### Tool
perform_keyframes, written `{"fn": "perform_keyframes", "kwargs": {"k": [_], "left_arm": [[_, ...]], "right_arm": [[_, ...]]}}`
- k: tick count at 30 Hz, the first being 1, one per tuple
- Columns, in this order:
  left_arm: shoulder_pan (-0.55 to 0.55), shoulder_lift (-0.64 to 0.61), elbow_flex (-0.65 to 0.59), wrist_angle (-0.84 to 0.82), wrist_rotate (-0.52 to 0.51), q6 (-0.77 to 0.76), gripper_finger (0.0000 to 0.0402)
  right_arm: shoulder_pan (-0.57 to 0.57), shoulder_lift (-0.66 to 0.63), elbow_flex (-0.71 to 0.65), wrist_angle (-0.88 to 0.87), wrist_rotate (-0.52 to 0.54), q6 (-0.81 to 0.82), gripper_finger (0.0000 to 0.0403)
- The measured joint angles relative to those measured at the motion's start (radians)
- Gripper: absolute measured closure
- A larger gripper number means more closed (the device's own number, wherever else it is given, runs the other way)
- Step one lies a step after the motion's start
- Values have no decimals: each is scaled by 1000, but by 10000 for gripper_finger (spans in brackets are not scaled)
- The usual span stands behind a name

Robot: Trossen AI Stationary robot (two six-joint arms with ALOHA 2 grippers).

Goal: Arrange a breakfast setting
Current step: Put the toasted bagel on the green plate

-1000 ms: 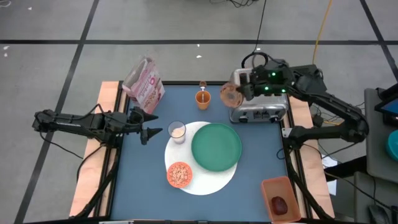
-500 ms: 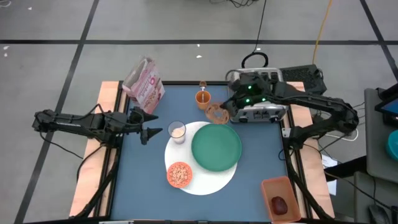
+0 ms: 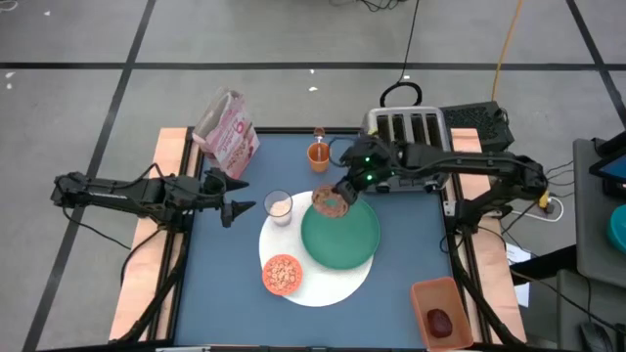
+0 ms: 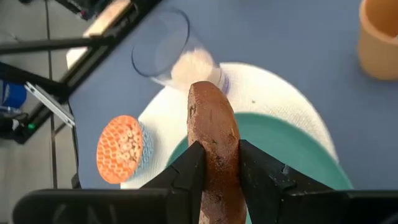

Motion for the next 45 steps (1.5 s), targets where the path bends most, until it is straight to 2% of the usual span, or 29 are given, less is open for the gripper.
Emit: {"fn": "perform_keyframes", "kwargs": {"k": [26,36,45], "left_arm": [[0,0,0,0,0,-4,32],[0,0,0,0,0,-1,32],[0,0,0,0,0,0,32]], "right_arm": [[175,200,0,81,4,0,319],[187,310,0,97,4,-2,319],[180,326,0,97,6,-51,319]]}}
